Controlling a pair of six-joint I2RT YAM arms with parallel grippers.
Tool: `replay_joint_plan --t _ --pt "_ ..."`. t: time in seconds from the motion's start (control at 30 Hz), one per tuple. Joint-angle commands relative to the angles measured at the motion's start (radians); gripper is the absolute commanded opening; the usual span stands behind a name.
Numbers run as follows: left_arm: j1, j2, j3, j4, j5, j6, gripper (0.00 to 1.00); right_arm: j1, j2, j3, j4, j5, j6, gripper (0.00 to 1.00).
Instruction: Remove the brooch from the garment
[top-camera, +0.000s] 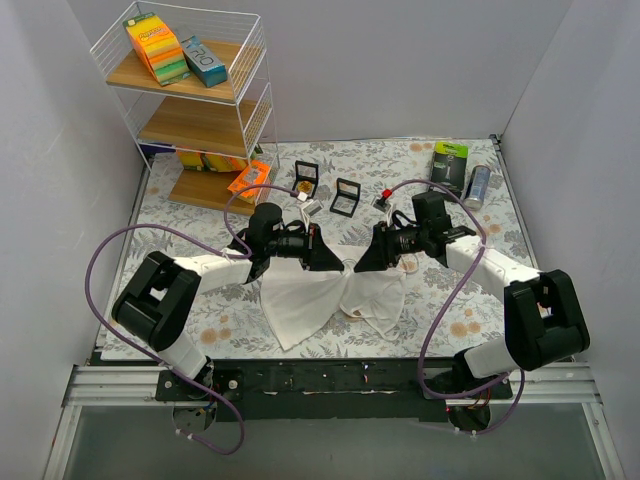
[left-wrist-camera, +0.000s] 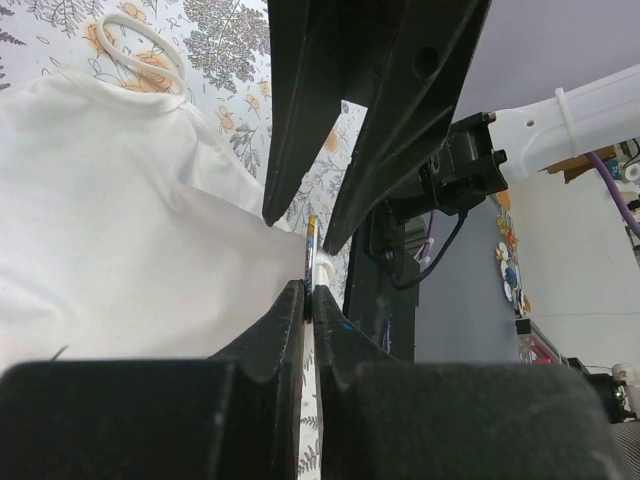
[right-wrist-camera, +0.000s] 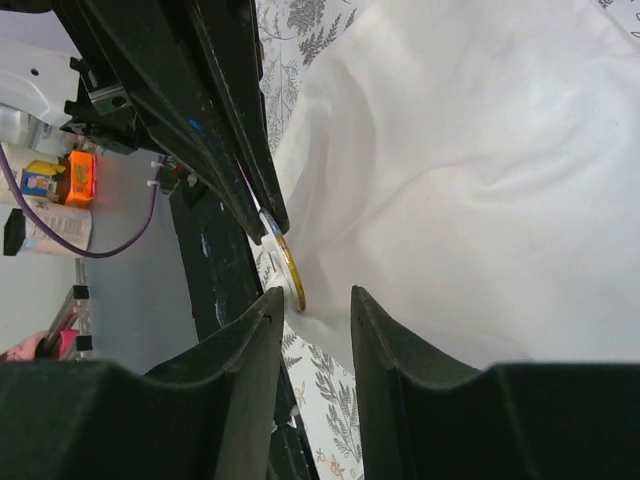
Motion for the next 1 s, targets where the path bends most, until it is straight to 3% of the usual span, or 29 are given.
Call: replay_joint_plan --t 0.0,0.97 --pt "-0.002 -0.014 -0.004 0.036 0.036 -0.012 0.00 -0.007 0.003 -0.018 0.086 -0.058 0.080 0.40" --pt "-0.001 0.015 0.019 0.038 0.056 -0.035 0.00 -0.006 0.043 -0.009 0.143 -0.096 0.116 0.39"
